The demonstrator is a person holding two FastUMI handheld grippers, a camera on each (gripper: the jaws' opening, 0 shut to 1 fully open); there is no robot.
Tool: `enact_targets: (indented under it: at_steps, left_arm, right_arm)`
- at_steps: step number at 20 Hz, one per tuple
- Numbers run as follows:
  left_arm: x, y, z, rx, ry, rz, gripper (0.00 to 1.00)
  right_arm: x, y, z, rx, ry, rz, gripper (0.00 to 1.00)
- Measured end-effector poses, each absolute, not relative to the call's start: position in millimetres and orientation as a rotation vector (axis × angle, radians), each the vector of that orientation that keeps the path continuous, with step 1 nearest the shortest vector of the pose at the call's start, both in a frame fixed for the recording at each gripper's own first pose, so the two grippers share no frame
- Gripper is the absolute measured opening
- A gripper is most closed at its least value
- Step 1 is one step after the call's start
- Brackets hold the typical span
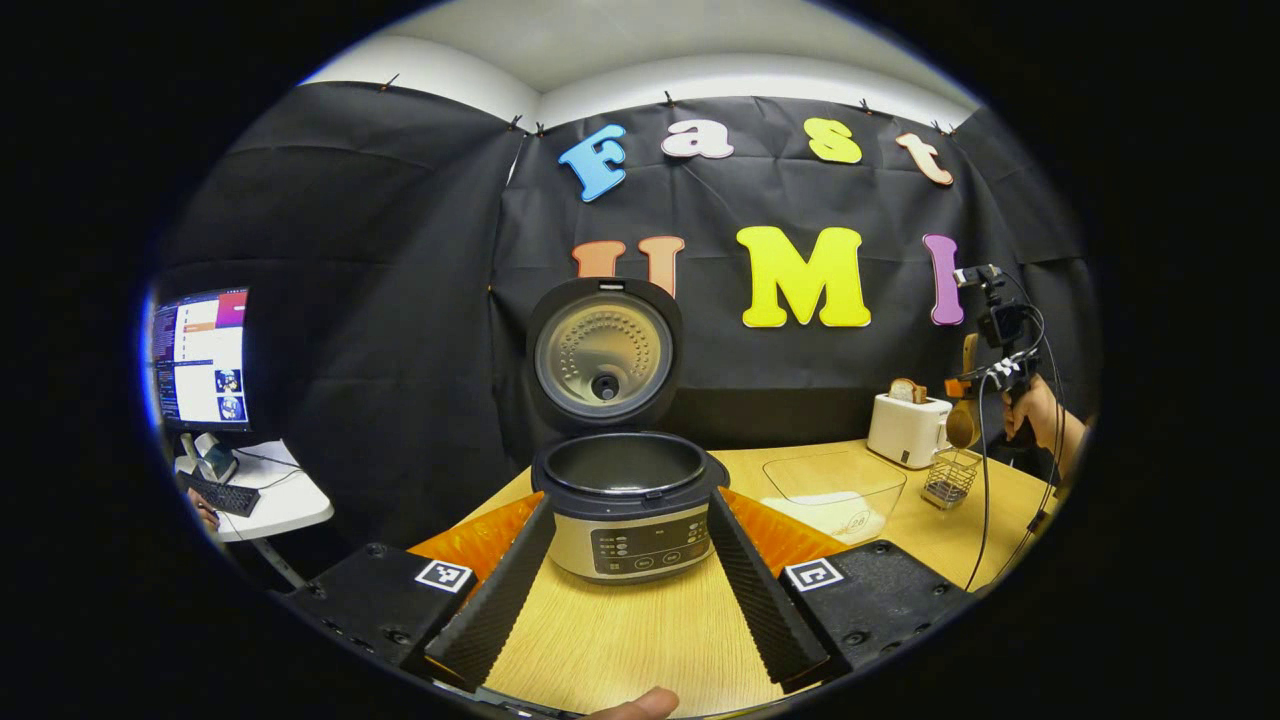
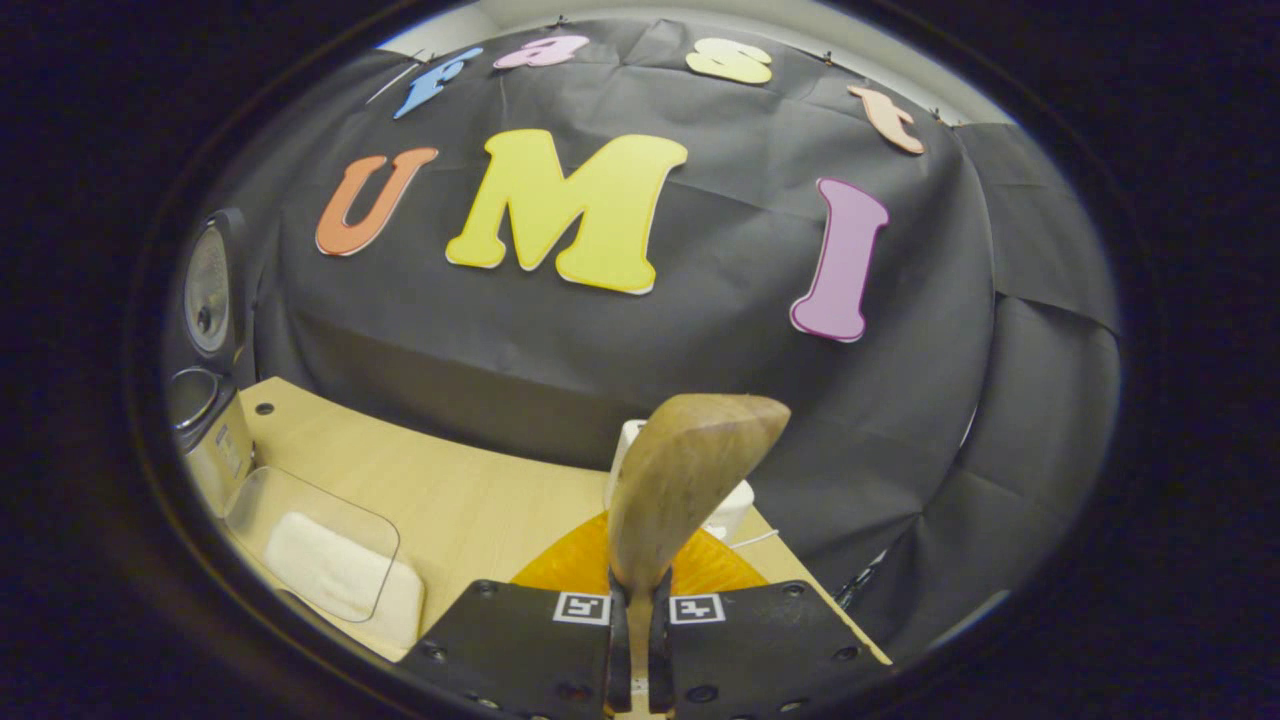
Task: Close the left gripper, press the button to open the rice cooker; take a wooden spoon from the chopstick holder with the right hand, scoop a spoonful of rice and pour it into the rice cooker, then put the wooden spoon back into the chopstick holder.
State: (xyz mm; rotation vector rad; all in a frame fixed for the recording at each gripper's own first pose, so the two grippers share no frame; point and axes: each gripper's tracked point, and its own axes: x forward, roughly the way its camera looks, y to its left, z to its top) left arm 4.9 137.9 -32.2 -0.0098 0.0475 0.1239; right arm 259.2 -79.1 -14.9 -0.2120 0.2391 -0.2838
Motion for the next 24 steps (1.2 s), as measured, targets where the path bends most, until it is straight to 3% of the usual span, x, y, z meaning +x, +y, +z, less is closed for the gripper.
enact_targets:
  at_steps: [8, 11, 12, 15, 16, 20, 24]
  left_arm:
    - [7, 140, -35, -0.014, 0.054, 0.129, 0.98]
    - [8, 141, -38, -0.016, 0.064, 0.135, 0.98]
    - [9, 140, -38, -0.016, 0.065, 0.136, 0.98]
    - [8, 140, -36, -0.015, 0.061, 0.135, 0.98]
    - [8, 140, -37, -0.014, 0.061, 0.134, 0.98]
    - [9, 135, -36, -0.014, 0.06, 0.125, 0.98]
    - [10, 130, -35, -0.001, 0.06, 0.123, 0.98]
  right_arm:
    - [266, -99, -54, -0.081, 0.312, -0.268, 0.07]
    - [264, -103, -57, -0.051, 0.321, -0.276, 0.17]
    - [263, -102, -60, -0.043, 0.333, -0.271, 0.25]
    - [262, -106, -59, -0.058, 0.34, -0.288, 0.26]
    - [259, -103, -57, -0.052, 0.341, -0.283, 0.33]
    - [253, -110, -47, -0.07, 0.331, -0.316, 0.36]
    - [244, -113, -37, -0.083, 0.323, -0.338, 0.49]
